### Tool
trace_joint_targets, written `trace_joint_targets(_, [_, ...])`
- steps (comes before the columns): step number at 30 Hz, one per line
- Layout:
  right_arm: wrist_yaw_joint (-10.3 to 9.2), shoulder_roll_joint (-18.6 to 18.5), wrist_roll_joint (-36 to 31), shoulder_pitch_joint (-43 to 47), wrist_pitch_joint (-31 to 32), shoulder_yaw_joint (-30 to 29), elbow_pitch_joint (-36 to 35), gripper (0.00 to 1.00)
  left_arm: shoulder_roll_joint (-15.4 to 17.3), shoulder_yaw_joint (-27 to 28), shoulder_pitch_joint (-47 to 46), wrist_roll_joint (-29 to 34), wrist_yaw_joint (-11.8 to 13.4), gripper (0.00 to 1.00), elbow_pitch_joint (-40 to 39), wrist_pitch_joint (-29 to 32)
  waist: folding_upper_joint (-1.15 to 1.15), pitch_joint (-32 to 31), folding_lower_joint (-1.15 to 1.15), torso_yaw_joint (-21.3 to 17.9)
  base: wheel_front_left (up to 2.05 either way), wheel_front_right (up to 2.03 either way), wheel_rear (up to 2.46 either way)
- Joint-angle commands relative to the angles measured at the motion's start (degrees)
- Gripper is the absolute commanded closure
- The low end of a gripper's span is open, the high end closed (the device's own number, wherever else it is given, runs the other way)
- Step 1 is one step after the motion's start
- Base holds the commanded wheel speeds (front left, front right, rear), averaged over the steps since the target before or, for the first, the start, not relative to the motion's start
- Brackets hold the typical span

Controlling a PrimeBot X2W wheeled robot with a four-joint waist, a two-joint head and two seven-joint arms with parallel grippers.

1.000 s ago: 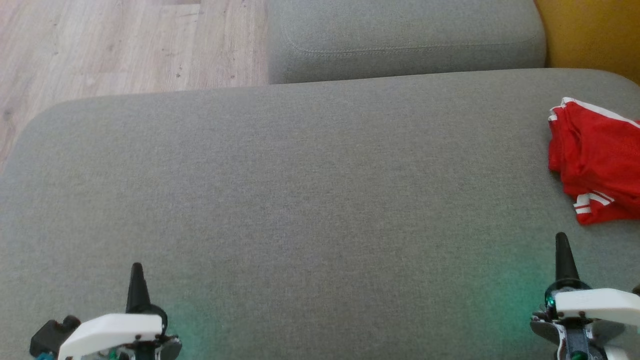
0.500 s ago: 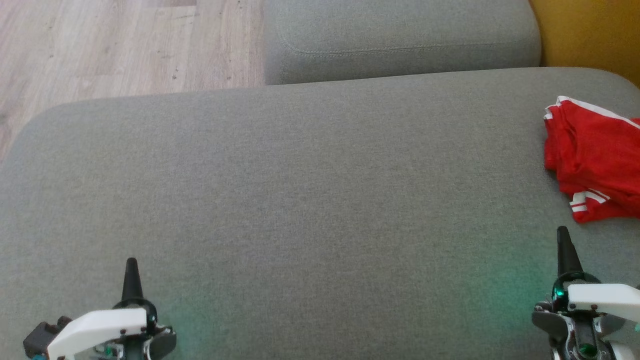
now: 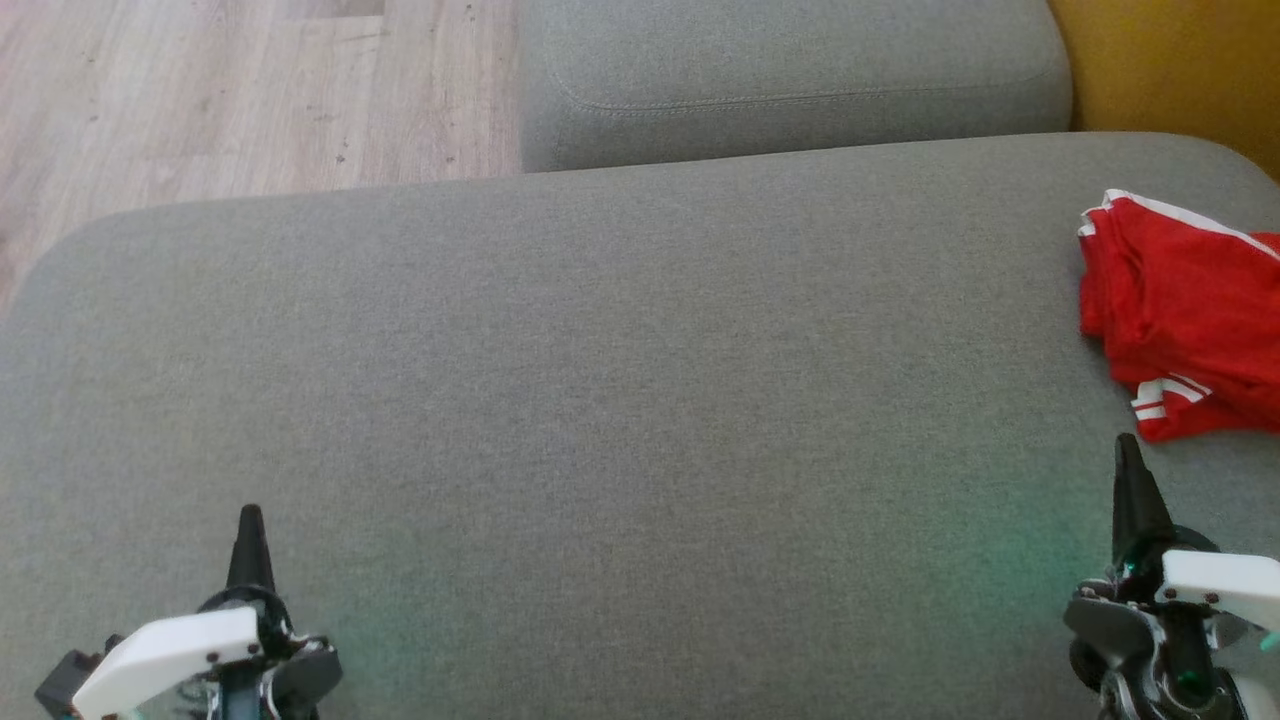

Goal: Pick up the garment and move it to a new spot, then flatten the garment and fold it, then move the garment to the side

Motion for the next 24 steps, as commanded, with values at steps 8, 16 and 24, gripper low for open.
trace_joint_targets(8, [-0.04,-0.49,6.33,-3.83,1.84,1.04,-2.46,1.0,0.22,2.8,-3.99,-5.32,-0.89,1.0,-2.52,1.43,0.0,-0.06,0.0,-0.29,0.0,0.0,0.0])
trace_joint_targets(16, [-0.04,-0.49,6.33,-3.83,1.84,1.05,-2.46,1.0,0.22,2.8,-3.99,-5.32,-0.89,1.0,-2.52,1.43,0.0,-0.06,0.0,-0.29,0.0,0.0,0.0])
trace_joint_targets(24, [-0.04,-0.49,6.33,-3.83,1.84,1.05,-2.46,1.0,0.22,2.79,-3.99,-5.32,-0.89,1.0,-2.52,1.43,0.0,-0.06,0.0,-0.29,0.0,0.0,0.0])
